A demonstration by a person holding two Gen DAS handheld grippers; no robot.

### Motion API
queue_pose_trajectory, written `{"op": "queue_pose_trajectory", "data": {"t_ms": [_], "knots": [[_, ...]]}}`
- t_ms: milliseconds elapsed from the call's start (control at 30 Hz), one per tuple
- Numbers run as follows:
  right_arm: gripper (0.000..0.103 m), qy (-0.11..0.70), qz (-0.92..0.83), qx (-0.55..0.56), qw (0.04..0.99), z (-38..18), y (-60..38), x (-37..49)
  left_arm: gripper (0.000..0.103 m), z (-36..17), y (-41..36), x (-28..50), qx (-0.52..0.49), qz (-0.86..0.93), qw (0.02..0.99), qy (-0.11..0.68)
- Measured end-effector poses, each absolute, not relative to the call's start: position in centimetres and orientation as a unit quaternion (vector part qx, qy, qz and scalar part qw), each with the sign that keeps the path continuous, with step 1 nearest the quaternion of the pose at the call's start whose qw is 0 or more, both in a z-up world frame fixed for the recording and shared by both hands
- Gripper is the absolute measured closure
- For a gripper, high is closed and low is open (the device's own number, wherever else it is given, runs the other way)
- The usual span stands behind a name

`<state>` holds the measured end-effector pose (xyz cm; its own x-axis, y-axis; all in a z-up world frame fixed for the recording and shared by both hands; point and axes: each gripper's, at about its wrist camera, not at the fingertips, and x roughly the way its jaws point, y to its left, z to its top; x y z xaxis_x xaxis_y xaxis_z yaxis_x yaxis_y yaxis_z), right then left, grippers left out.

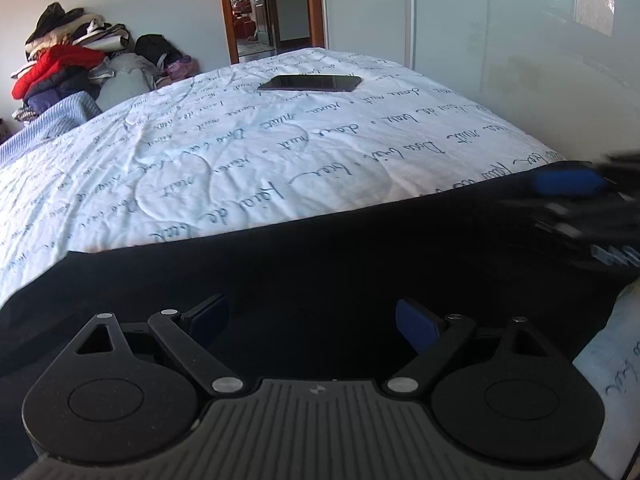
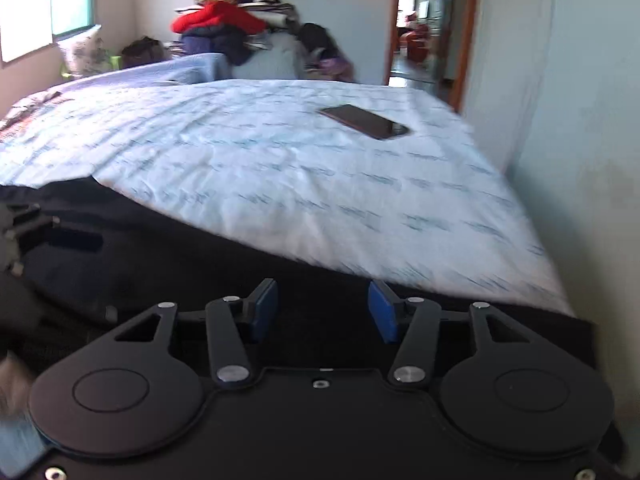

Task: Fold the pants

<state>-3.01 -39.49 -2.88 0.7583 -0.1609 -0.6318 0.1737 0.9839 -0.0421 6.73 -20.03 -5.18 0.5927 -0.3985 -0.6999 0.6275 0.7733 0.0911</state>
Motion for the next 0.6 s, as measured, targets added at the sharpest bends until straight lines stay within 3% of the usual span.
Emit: {"op": "queue_pose_trajectory", "data": {"t_ms": [67, 167, 333, 467, 600], "knots": [[0.039, 0.367, -0.088, 0.017, 0.926, -4.1, -40.8, -4.3, 0.008, -5.8, -20.5, 6.6, 0.172, -0.298, 0.875, 0.340], [0.038, 0.365, -0.115, 0.018, 0.924, -4.7, -42.5, -6.3, 0.001, -6.5, -20.5, 6.4, 0.171, -0.287, 0.884, 0.327], [0.040, 0.240, -0.257, 0.116, 0.929, -1.4, -46.7, -13.7, 0.000, -6.5, -20.2, 6.2, 0.172, -0.295, 0.884, 0.318], [0.052, 0.242, -0.296, 0.187, 0.905, -2.8, -49.2, -18.1, 0.000, -7.2, -19.9, 5.9, 0.153, -0.292, 0.893, 0.307], [0.053, 0.271, -0.299, 0.203, 0.892, -4.6, -49.3, -19.6, 0.001, -7.4, -19.8, 5.6, 0.151, -0.292, 0.897, 0.295]]}}
